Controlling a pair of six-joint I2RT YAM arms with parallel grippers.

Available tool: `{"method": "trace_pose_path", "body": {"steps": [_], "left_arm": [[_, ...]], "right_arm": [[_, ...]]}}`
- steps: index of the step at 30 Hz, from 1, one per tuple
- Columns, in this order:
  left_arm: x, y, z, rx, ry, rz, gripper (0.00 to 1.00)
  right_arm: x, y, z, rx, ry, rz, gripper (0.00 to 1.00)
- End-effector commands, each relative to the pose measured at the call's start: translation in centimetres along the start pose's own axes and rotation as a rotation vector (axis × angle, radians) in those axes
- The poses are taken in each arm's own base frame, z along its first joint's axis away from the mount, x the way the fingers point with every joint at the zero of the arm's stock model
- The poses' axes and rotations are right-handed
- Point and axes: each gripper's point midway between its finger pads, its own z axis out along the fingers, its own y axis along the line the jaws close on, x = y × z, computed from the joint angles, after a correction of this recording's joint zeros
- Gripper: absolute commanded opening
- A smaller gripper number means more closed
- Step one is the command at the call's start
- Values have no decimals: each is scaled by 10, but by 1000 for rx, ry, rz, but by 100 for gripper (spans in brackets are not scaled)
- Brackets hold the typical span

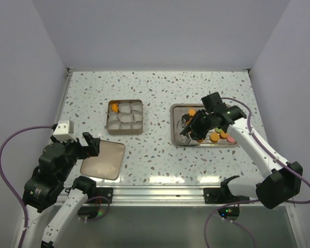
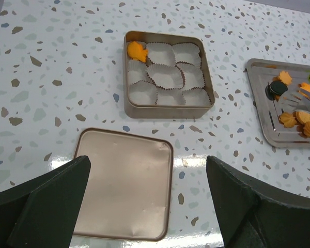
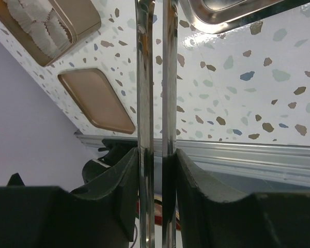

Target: Pack the cookies

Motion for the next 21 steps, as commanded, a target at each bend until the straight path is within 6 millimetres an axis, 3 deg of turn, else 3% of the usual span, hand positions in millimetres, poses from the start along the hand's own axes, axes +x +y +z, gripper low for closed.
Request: {"method": "trace_pose_path", "body": {"steps": [1,5,8,12,17,19,20,21], "left_arm": [[-11,-7,4,15,0,2,100],[-6,-30,22,94,115,35,100],[-15,-48,38,144,149,38,100],[-52,-87,44,279,126,-15,100],[-72,-153,50,519,225,-285,100],[-91,-177,45,637,207,-401,100],[-92,-181,48,657,206,-433,100],[-106,-188,46,704,151,-456,100]], "right_arm": [[9,10,-5,-58,56,-9,34],[9,37,-16,-164,66,-33,34],[8,59,-26,-242,72,-41,34],[11,90,-38,-381,91,15,33],[10,139,-62,-618,99,33,33],[9,151,-73,-669,102,46,33],[7,162,-83,-725,92,31,33],[8,168,-90,-752,104,50,33]]}}
